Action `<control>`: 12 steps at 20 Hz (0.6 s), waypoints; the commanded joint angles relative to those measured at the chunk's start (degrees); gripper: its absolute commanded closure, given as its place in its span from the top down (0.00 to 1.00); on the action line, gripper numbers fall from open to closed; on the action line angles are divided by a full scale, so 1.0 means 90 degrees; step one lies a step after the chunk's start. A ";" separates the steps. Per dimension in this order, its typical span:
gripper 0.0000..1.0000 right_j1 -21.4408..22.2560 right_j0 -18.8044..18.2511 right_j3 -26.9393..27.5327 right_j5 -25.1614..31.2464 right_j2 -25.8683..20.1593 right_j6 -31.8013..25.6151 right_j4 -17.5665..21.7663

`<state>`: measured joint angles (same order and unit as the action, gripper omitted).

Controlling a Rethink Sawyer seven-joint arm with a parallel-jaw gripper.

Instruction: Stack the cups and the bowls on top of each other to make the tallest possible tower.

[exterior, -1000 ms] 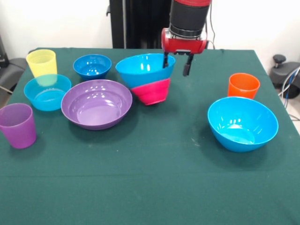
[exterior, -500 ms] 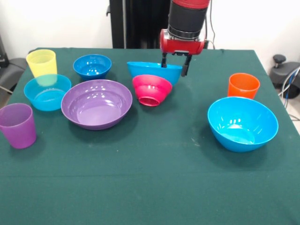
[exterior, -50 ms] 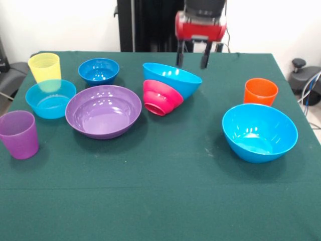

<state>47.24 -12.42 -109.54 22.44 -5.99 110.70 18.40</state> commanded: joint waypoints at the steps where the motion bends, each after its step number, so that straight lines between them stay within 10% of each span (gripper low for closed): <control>1: 1.00 0.1562 -0.0118 -0.0873 0.1165 -0.0729 -0.0018 -0.0752; 9: 1.00 0.2108 -0.0280 -0.1202 0.1512 -0.0806 -0.0436 -0.1152; 12: 1.00 0.1562 -0.0354 -0.1014 0.1105 -0.0856 -0.0418 -0.0864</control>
<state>64.23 -14.09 -114.55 29.62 -8.23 110.70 9.78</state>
